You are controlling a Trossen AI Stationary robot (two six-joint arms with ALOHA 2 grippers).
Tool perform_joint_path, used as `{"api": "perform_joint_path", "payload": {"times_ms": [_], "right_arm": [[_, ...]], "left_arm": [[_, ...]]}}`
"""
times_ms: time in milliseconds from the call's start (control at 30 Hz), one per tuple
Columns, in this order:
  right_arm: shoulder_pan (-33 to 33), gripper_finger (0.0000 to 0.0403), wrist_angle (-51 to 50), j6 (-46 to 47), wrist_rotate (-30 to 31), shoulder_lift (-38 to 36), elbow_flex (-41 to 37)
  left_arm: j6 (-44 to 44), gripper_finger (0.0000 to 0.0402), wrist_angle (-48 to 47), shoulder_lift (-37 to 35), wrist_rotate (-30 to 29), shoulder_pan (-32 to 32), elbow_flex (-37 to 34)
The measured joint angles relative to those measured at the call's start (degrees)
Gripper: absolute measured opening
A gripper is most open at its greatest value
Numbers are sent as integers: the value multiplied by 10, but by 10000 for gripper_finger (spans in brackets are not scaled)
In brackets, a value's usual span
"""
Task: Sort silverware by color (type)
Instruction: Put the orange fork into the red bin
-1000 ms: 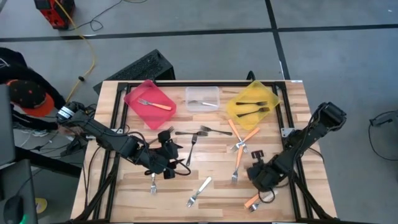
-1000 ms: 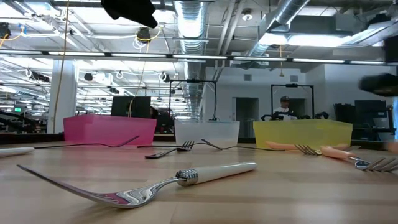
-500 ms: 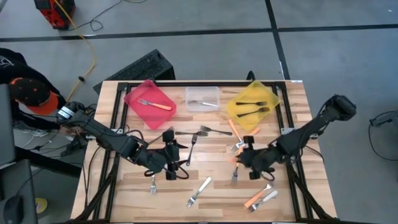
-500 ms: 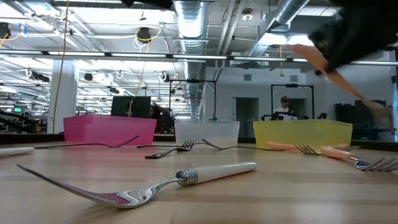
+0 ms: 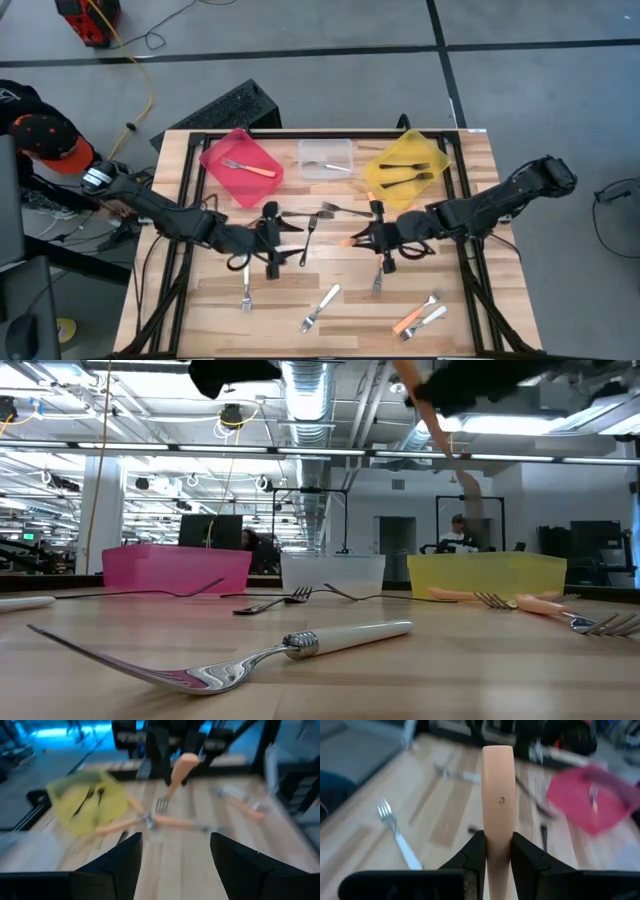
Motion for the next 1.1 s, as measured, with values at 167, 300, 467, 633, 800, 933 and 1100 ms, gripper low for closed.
{"api": "perform_joint_path", "payload": {"times_ms": [167, 300, 467, 633, 800, 933, 1100], "right_arm": [[-15, 89, 73, -45, -21, 4, 0], [-33, 89, 165, -75, -57, 16, 1], [-57, 90, 275, -90, -119, 38, 1], [-82, 101, 370, -90, -166, 80, 0], [-105, 97, 410, -85, -172, 113, 0], [-122, 99, 450, -69, -202, 120, 0], [-127, 99, 479, -72, -213, 121, 1]], "left_arm": [[9, 219, 78, -46, 16, 9, -47], [40, 219, 142, -65, 18, 13, -73], [48, 219, 183, -66, 31, 28, -90], [56, 219, 205, -66, 55, 46, -90], [72, 219, 221, -66, 70, 59, -90], [72, 219, 220, -62, 77, 74, -90], [72, 219, 223, -58, 110, 94, -90]]}}
